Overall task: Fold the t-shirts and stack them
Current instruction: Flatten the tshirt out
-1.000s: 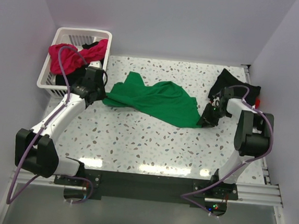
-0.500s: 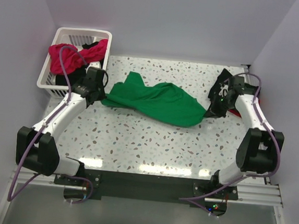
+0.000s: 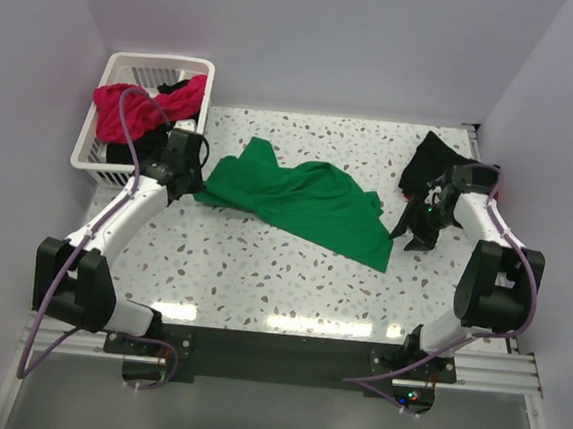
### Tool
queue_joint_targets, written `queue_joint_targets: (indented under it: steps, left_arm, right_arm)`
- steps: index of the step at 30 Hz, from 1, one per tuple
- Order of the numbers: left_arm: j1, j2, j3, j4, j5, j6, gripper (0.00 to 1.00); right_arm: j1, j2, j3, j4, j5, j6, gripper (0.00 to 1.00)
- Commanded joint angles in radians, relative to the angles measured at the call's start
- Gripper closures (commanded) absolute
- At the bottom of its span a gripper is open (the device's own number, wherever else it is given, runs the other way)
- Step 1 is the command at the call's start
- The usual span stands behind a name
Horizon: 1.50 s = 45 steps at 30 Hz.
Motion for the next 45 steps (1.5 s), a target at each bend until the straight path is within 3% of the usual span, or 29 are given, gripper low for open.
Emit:
queue_joint_targets:
  steps: [1, 6, 12, 36, 45]
  left_arm:
    - [0.007, 0.011, -0.001, 0.038, 0.023, 0.012, 1.0]
    - [0.007, 0.026, 0.008, 0.047, 0.03, 0.013, 1.0]
    - [0.007, 0.051, 0.024, 0.054, 0.042, 0.013, 1.0]
    - [0.007, 0.054, 0.033, 0.058, 0.049, 0.006, 1.0]
    - [0.007, 0.046, 0.036, 0.065, 0.062, 0.009, 1.0]
  right_arm:
    - [0.052, -0.002, -0.056, 0.042, -0.043, 0.006, 0.45]
    - [0.118, -0.016, -0.159, 0.065, 0.024, 0.026, 0.47]
    - [0.129, -0.007, -0.169, 0.065, 0.113, 0.02, 0.53]
    - [0.174, 0.119, -0.22, 0.144, 0.089, 0.014, 0.64]
    - [0.174, 0.136, -0.229, 0.157, -0.006, -0.012, 0.94]
